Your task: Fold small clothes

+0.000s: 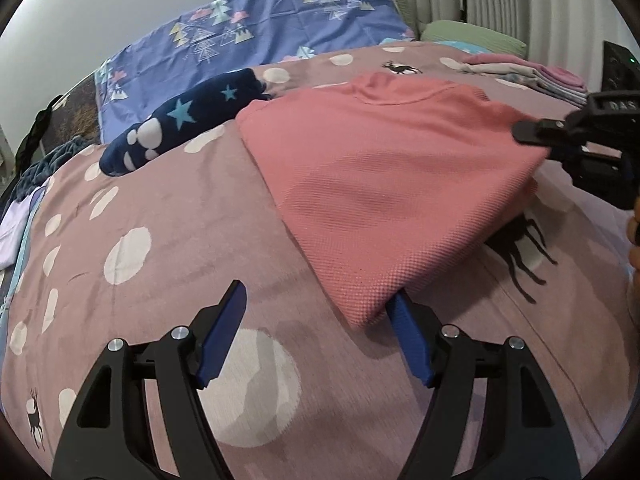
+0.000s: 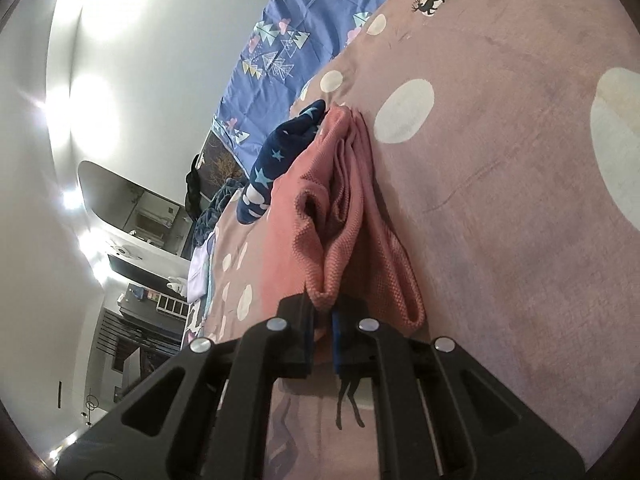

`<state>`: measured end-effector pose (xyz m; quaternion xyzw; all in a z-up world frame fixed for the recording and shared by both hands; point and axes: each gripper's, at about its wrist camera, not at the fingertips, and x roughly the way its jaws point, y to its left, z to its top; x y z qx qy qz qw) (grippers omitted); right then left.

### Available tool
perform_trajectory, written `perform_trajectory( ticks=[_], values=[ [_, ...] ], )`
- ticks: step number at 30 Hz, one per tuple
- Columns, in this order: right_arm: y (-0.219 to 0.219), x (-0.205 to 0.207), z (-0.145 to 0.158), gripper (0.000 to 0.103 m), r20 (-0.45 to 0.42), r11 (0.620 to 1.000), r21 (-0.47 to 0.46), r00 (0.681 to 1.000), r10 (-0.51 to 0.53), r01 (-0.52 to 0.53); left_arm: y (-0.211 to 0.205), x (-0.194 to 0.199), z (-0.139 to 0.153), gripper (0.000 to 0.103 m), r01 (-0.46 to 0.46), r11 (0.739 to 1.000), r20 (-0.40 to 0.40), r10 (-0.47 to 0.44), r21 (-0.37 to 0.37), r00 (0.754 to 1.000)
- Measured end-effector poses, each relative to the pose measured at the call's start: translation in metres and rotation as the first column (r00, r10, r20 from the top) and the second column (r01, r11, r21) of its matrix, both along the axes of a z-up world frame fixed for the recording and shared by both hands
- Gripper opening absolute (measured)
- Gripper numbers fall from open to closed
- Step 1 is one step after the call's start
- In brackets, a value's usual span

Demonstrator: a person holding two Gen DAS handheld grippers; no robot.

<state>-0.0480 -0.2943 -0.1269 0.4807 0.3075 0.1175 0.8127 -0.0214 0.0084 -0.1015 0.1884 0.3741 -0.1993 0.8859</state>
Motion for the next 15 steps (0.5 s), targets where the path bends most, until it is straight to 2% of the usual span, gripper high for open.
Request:
perform_trajectory(
  ticks=[4,6,8,11,13,15],
  values=[
    [-0.002,-0.004,0.001,0.006,0.011,0.998,0.054,1.0,0.012,-0.013,0.0,0.001,-0.006,0.074,-0.039,0.998,0.028,0.037,0.055,0.999],
    [-0.003,-0.008,0.003,0.005,0.02,0.999,0.048,1.0,0.009,-0.01,0.002,0.0,-0.006,0.076,-0.055,0.996,0.045,0.052,0.071,0.998],
    [-0.006,-0.011,-0.001,0.005,-0.019,1.0,0.013,1.0,-0.018,0.018,0.004,-0.002,-0.005,0.076,-0.062,0.995,0.064,0.056,0.084,0.996],
    [-0.008,-0.014,-0.023,0.005,-0.135,1.0,-0.021,0.99,-0.026,0.024,0.007,-0.004,-0.006,0.076,-0.07,0.992,0.072,0.063,0.101,0.995],
    [-0.007,-0.019,-0.03,0.005,-0.146,0.999,-0.033,0.989,-0.025,0.02,0.009,-0.005,-0.008,0.076,-0.072,0.992,0.062,0.066,0.1,0.996],
    [-0.004,-0.022,-0.022,0.006,-0.134,0.997,-0.08,0.991,-0.025,0.014,0.012,-0.005,-0.009,0.076,-0.074,0.993,0.052,0.07,0.087,0.996]
  ],
)
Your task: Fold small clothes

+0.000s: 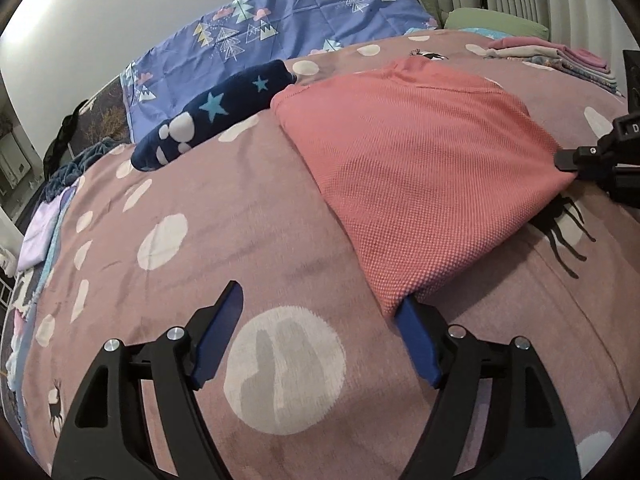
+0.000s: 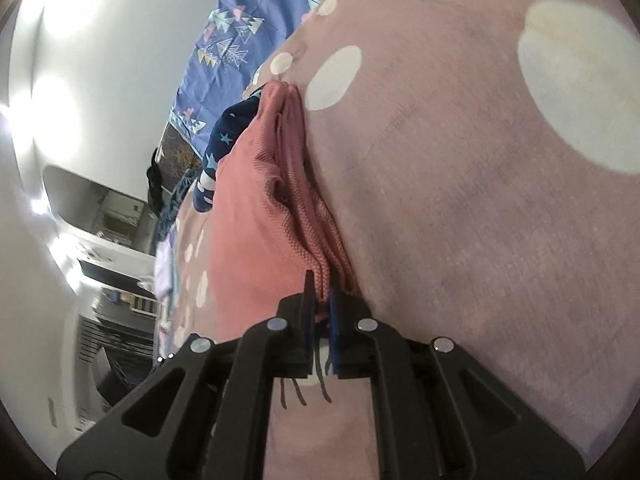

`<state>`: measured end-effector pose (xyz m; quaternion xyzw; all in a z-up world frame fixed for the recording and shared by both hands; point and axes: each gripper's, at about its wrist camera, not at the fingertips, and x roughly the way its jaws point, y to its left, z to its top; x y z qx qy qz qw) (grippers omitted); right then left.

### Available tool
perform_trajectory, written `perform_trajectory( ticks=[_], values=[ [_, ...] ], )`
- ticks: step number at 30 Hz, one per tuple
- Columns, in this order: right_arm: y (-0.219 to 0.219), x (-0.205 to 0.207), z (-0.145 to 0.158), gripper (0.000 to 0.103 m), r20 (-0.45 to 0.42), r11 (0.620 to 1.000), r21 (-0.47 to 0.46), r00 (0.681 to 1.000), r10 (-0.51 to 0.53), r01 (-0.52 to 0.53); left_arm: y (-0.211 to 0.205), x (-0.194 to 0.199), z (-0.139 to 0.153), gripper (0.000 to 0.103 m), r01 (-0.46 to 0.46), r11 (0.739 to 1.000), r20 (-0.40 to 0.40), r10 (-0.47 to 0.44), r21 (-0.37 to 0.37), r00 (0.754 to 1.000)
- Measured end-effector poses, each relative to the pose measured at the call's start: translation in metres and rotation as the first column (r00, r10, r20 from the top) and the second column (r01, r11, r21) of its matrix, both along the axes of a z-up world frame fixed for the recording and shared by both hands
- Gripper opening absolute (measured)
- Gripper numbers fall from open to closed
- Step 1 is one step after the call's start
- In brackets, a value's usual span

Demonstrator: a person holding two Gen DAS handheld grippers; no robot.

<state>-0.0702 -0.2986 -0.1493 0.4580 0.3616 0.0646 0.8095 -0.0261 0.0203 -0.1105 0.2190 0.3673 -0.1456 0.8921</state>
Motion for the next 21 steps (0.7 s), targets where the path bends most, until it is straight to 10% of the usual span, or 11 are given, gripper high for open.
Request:
perform_trajectory(
  ticks=[5,9,13,21],
  values=[
    [0.015,-0.006,0.032,0.009,0.036,0.974,-0.228,0.999,0.008,0.001,-0.002,-0.003,0.001,0.059,0.027,0.999,-0.02,-0.027,-0.027,0.999],
    [0.031,-0.011,0.053,0.015,0.012,0.882,-0.465,0.997,-0.075,0.072,-0.004,-0.005,0.001,0.036,0.043,0.996,-0.06,-0.048,-0.075,0.997],
    [0.04,-0.007,0.059,0.015,0.071,0.895,-0.446,0.997,0.004,0.028,-0.012,-0.013,0.003,0.014,0.085,0.991,-0.09,-0.095,-0.105,0.991],
    [0.041,0.016,0.017,0.0,-0.028,0.895,-0.444,0.999,0.041,-0.049,-0.01,-0.013,-0.003,0.015,0.069,0.991,-0.11,-0.081,-0.112,0.991]
  ],
)
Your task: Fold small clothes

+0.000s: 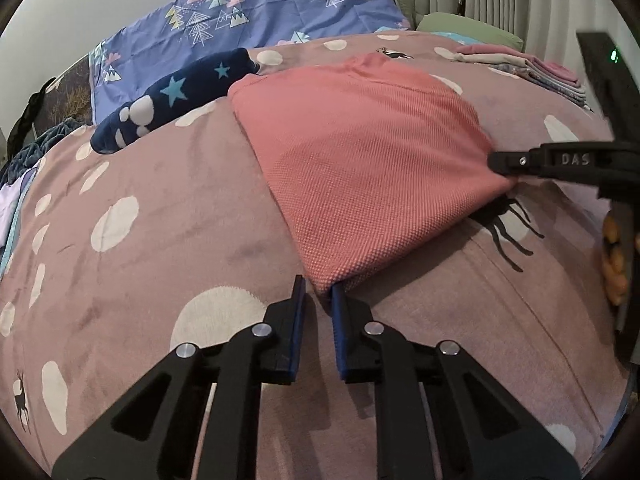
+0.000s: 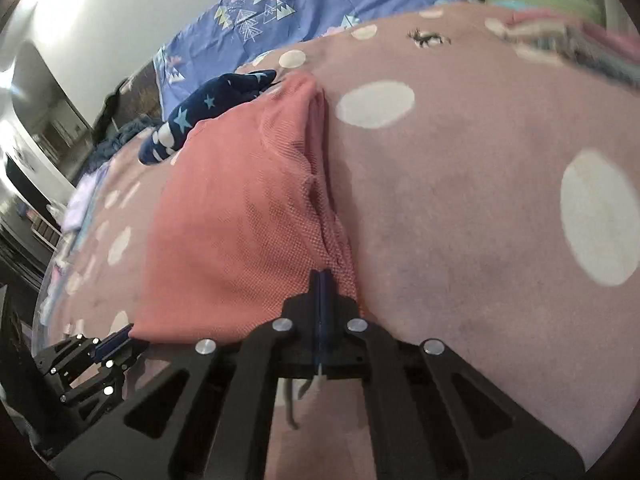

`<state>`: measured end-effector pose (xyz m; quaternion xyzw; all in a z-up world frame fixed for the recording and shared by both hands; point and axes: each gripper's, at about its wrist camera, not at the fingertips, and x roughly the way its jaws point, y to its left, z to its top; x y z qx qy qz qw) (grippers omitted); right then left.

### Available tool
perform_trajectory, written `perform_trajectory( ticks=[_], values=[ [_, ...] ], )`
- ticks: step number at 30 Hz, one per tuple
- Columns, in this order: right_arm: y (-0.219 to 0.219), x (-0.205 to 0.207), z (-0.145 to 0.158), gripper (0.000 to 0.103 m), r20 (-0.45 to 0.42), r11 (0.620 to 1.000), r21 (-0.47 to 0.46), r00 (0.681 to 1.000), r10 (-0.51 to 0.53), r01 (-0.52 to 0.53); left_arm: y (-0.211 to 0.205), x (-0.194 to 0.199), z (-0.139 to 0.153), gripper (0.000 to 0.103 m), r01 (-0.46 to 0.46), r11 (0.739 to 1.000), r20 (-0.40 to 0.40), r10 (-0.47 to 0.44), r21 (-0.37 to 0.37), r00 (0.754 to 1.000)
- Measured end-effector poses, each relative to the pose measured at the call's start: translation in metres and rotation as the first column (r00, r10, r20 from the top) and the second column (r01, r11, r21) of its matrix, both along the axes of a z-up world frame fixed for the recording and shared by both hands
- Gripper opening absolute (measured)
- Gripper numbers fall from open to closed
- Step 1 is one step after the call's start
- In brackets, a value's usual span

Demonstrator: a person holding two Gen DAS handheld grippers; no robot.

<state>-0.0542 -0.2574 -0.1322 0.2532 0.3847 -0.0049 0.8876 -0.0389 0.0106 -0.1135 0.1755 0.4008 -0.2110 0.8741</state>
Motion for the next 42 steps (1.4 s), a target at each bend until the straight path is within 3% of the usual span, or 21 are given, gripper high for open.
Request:
perform_trajectory(
  ticks=[5,8,16,20,22,25,27,28,29,32,35,42],
  values=[
    [0.007,-0.006,0.004,0.0,0.014,0.997,-0.07,1.0,0.013,-0.012,-0.001,-0.004,0.001,0.015,0.002,1.0,0.008,-0.002,0.009,1.0],
    [0.004,-0.009,0.003,0.0,0.027,0.999,-0.046,1.0,0.011,-0.01,0.0,-0.009,0.008,0.014,0.012,1.0,0.008,-0.012,-0.016,1.0],
    [-0.005,-0.007,-0.003,0.0,0.044,0.998,0.055,0.999,0.009,-0.011,0.001,-0.01,0.039,0.014,0.067,0.98,0.0,-0.069,-0.186,0.998],
    [-0.007,-0.01,-0.003,0.0,0.042,0.996,0.088,0.999,0.024,-0.028,-0.013,0.021,0.007,0.014,0.026,0.992,-0.084,-0.036,-0.12,0.996],
    [-0.006,-0.012,-0.001,0.0,0.038,0.995,0.084,0.998,0.042,-0.045,-0.014,0.021,-0.004,0.015,0.032,0.991,-0.072,-0.042,-0.128,0.997],
    [-0.006,-0.014,0.008,0.008,0.027,0.993,0.091,0.997,0.075,-0.077,-0.013,0.017,-0.001,0.015,0.042,0.992,-0.062,-0.049,-0.122,0.997],
    [-0.008,-0.013,0.018,0.02,0.037,0.992,0.095,0.997,0.075,-0.078,-0.011,0.017,-0.002,0.015,0.043,0.991,-0.064,-0.051,-0.13,0.997],
    [-0.008,-0.013,0.029,0.034,0.066,0.995,0.065,0.996,0.066,-0.07,-0.01,0.018,-0.002,0.015,0.042,0.99,-0.067,-0.052,-0.135,0.996],
    [-0.006,-0.011,0.038,0.038,0.091,0.998,0.023,0.994,0.063,-0.066,-0.009,0.018,-0.002,0.015,0.042,0.99,-0.069,-0.051,-0.137,0.996],
    [0.001,0.003,0.059,0.041,0.124,0.993,-0.087,0.988,0.091,-0.081,-0.011,0.016,-0.002,0.015,0.042,0.991,-0.063,-0.051,-0.129,0.997],
    [-0.007,0.035,0.064,0.049,0.124,0.993,-0.058,0.986,0.109,-0.102,-0.011,0.015,-0.002,0.015,0.044,0.992,-0.056,-0.051,-0.122,0.997],
    [-0.033,0.12,0.054,0.051,0.065,0.991,0.025,0.99,0.128,-0.129,-0.012,0.013,-0.002,0.016,0.044,0.992,-0.052,-0.05,-0.119,0.997]
  ],
)
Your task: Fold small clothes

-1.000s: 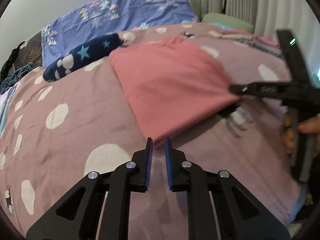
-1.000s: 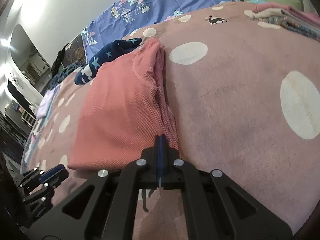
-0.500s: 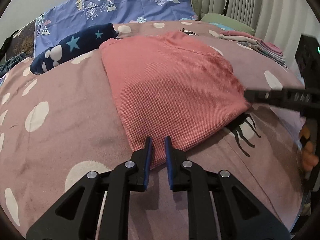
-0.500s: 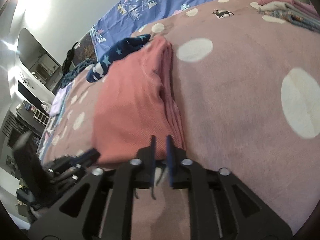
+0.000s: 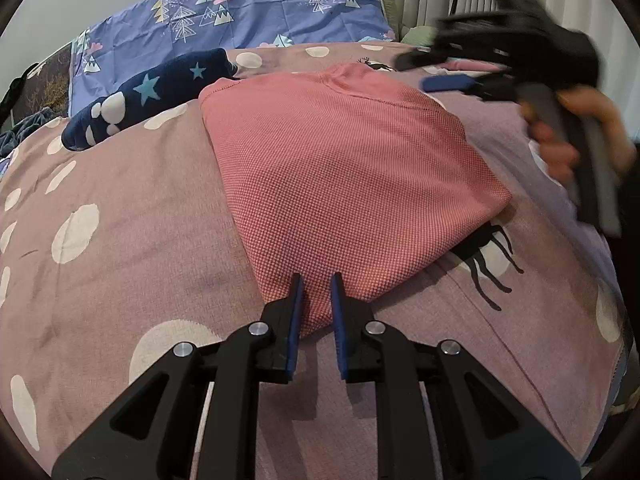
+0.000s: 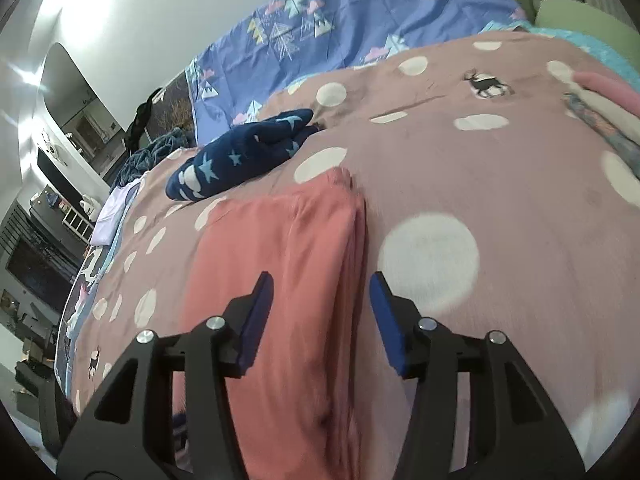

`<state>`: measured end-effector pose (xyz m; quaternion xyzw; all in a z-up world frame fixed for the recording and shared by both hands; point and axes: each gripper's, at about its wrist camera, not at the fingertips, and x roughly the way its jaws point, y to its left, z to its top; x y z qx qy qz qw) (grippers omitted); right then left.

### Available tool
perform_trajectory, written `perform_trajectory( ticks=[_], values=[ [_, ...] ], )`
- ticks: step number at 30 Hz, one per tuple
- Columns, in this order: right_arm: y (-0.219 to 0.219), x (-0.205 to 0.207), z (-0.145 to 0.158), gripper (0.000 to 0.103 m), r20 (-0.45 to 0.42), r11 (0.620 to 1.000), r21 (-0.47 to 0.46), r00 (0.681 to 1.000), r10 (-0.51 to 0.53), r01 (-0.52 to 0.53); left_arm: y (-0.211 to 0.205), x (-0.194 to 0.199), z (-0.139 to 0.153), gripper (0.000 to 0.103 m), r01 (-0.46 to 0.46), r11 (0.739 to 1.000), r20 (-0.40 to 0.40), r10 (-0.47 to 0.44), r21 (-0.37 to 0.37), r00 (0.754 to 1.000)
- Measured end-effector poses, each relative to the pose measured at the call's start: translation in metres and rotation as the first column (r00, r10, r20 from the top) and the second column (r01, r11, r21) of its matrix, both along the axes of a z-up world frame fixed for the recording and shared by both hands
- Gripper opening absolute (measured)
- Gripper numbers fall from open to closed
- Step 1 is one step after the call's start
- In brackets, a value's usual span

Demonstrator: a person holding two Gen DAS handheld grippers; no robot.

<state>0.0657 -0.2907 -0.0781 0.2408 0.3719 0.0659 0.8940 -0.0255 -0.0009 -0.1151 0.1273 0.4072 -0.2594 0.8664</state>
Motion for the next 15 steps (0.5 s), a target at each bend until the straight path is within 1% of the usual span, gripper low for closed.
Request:
perform_trajectory(
  ticks=[5,6,7,8,9,10,12,13,15],
  values=[
    [-0.004,0.049,-0.006,0.051,-0.017,0.999,0.033,1.0,0.023,-0.022,0.002,0.001,0.0,0.016,-0.001,1.0,-0.007,0.001,-0.014,1.0],
    [-0.002,0.057,-0.008,0.047,-0.019,0.999,0.029,0.999,0.034,-0.034,0.002,0.001,-0.001,0.016,-0.001,1.0,-0.01,0.001,-0.018,1.0],
    [0.002,0.067,-0.01,0.019,-0.027,0.999,0.013,0.998,0.05,-0.05,0.003,0.002,-0.001,0.016,-0.001,1.0,-0.014,0.001,-0.023,1.0],
    [0.003,0.074,-0.011,0.005,-0.038,0.998,-0.005,0.998,0.059,-0.06,0.003,0.003,-0.001,0.016,-0.001,1.0,-0.016,0.001,-0.026,1.0],
    [0.0,0.078,-0.008,0.005,-0.02,0.998,0.004,0.998,0.057,-0.057,0.004,0.003,-0.001,0.016,-0.001,1.0,-0.016,0.001,-0.028,1.0],
    [-0.007,0.076,-0.004,0.004,0.031,0.997,0.048,0.998,0.054,-0.055,0.004,0.004,-0.001,0.016,-0.001,1.0,-0.015,0.0,-0.027,1.0],
    [-0.022,0.075,-0.003,0.004,0.082,0.992,0.123,0.996,0.03,-0.04,0.003,0.003,-0.001,0.016,0.0,1.0,-0.009,-0.001,-0.023,1.0],
    [-0.029,0.079,-0.012,0.004,0.065,0.986,0.162,0.998,0.027,-0.038,0.002,0.003,-0.001,0.016,0.001,1.0,-0.005,-0.001,-0.018,1.0],
    [-0.029,0.086,-0.027,0.005,0.013,0.987,0.152,0.999,0.042,-0.043,0.001,0.002,-0.002,0.016,0.002,1.0,-0.003,-0.002,-0.012,1.0]
  ],
)
